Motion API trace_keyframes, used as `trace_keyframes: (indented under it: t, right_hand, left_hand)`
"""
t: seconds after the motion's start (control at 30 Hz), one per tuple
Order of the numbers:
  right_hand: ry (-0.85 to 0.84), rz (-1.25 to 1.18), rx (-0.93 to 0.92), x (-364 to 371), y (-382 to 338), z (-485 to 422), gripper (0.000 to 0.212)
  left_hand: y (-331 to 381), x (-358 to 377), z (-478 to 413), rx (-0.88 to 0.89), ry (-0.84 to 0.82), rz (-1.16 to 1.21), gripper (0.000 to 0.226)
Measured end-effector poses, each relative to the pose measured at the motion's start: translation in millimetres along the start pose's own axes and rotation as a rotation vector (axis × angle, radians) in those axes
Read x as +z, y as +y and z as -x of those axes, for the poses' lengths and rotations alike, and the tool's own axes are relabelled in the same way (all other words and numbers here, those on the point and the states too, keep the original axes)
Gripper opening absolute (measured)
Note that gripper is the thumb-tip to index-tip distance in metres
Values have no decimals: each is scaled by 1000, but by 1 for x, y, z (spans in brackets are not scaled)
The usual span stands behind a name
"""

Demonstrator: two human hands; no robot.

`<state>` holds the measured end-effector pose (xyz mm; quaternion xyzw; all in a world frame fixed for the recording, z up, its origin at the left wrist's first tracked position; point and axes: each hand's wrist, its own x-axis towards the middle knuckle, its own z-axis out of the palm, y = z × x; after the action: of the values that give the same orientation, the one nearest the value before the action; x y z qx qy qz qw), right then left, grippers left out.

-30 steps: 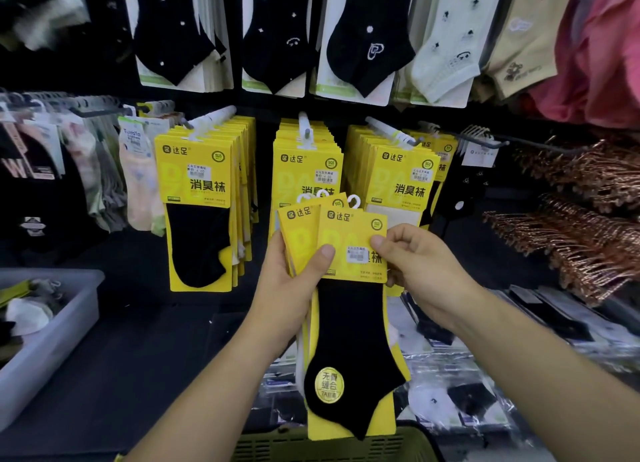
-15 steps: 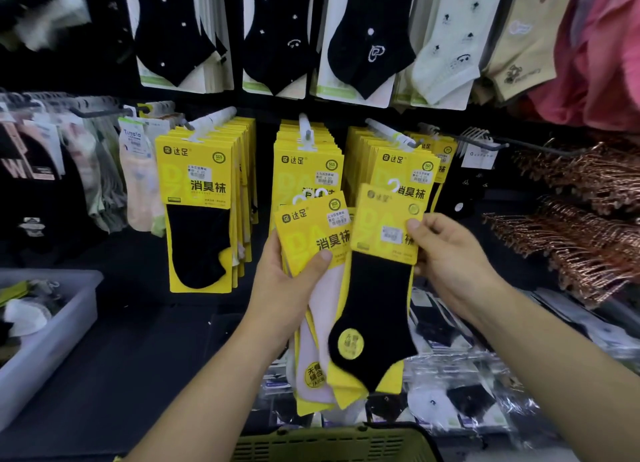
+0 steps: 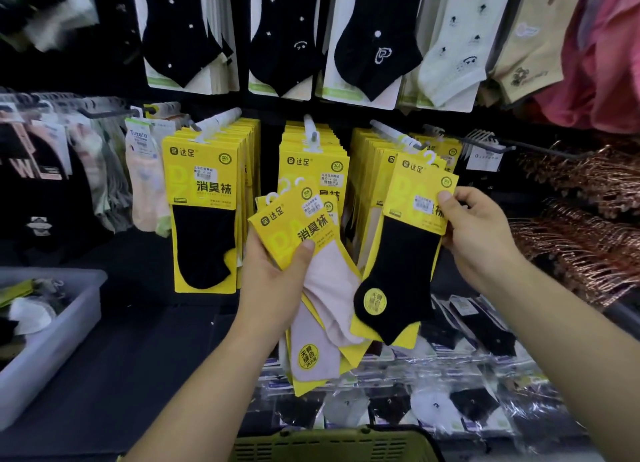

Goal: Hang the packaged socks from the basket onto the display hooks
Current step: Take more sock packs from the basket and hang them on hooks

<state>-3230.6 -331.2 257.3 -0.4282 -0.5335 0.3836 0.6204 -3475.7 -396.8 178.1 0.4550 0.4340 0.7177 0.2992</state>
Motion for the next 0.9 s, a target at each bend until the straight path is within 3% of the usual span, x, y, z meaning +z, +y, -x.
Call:
trace_keyframes:
  t: [0.13,0.4,0.9]
  right_hand:
    - [-40,-50,76,-7,14,11,13]
    - [88,-46,146,-28,26,18,13]
    - [51,-15,-64,1,5,-12,7]
  left_hand:
    - [1,-2,1,57,26,-53,45]
    - [5,-15,1,147,91,-153,45]
    - [5,-11,8,71,-85,-103,45]
